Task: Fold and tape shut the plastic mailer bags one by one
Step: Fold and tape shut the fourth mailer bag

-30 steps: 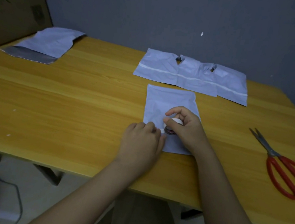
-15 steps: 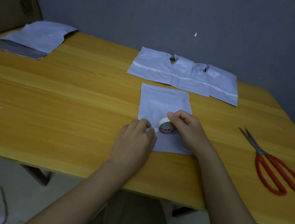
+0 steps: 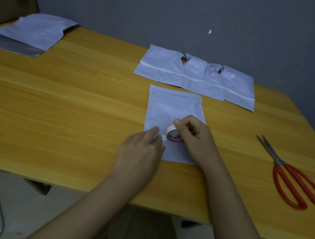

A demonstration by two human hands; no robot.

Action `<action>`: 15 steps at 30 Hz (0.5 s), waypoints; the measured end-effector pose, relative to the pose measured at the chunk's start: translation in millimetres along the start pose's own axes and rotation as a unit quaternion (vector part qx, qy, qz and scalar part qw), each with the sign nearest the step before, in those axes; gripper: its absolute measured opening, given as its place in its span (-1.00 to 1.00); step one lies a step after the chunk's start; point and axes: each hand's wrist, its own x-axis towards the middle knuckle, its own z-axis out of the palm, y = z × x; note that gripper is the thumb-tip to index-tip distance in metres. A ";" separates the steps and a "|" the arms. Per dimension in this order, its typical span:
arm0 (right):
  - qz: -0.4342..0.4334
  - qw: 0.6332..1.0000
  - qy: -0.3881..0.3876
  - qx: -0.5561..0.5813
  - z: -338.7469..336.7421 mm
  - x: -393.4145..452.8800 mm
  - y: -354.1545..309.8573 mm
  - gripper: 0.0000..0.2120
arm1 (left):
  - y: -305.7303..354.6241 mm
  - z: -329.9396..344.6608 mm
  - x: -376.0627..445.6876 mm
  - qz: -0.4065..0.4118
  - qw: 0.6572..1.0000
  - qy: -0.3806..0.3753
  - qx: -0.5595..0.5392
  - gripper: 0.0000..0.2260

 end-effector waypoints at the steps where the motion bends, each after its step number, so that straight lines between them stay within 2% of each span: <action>1: -0.001 1.000 0.003 0.000 0.8 0.4 0.8 -0.72 | 0.1 0.9 -0.4 -0.001 1.000 -0.002 0.002 -0.68; 4: -0.004 1.000 0.006 0.004 2.7 1.6 1.3 -0.73 | 1.1 2.5 -1.8 -0.012 1.000 -0.009 -0.011 -0.58; 15: -0.012 1.000 0.001 -0.005 7.1 0.7 -0.4 -0.63 | 2.7 5.7 -2.2 -0.033 0.999 -0.014 0.004 -0.54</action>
